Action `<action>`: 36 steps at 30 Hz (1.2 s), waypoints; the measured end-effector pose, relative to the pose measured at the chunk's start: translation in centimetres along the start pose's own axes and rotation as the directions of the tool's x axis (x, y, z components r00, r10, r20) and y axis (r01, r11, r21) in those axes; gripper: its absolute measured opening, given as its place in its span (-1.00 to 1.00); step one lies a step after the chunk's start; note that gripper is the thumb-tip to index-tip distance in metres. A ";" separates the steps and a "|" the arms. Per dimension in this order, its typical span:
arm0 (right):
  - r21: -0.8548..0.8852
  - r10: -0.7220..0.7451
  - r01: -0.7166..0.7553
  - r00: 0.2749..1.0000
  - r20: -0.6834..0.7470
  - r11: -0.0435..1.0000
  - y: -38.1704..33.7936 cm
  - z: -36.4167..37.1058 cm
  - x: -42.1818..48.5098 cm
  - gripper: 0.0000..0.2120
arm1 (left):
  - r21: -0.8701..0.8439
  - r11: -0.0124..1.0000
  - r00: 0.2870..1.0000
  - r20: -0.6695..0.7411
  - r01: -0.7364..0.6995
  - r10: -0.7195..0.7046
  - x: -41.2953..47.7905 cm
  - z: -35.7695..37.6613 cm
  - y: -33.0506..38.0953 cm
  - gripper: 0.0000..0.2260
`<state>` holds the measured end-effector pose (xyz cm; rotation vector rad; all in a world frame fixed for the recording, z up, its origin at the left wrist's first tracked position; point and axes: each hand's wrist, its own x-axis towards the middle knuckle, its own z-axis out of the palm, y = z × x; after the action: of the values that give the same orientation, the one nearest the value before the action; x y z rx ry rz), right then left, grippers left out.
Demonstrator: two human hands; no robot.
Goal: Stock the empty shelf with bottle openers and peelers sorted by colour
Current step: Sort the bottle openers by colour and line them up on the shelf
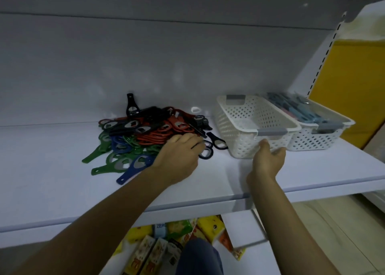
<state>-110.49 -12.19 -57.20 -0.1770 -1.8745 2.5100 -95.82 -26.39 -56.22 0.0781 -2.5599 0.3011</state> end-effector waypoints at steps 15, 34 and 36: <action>-0.015 -0.194 0.194 0.981 0.018 0.981 -0.4 -0.8 -6.5 -0.71 | 0.199 0.979 0.922 0.367 0.054 -0.125 3.5 1.9 0.8 -0.49; -0.411 -0.090 0.910 0.414 0.906 0.055 4.9 17.5 -14.5 -0.37 | -0.135 0.694 0.680 0.397 0.707 -0.616 -14.4 -1.9 -16.6 -0.21; -0.416 -0.071 0.908 0.413 0.908 -0.037 6.2 17.3 -14.7 -0.38 | -0.105 0.717 0.679 0.441 0.689 -0.587 -14.3 -1.5 -16.8 -0.22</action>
<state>-97.12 -31.53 -57.04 1.4709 -2.5467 0.4269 -81.02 -42.48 -59.33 1.0174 -2.7081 -0.3754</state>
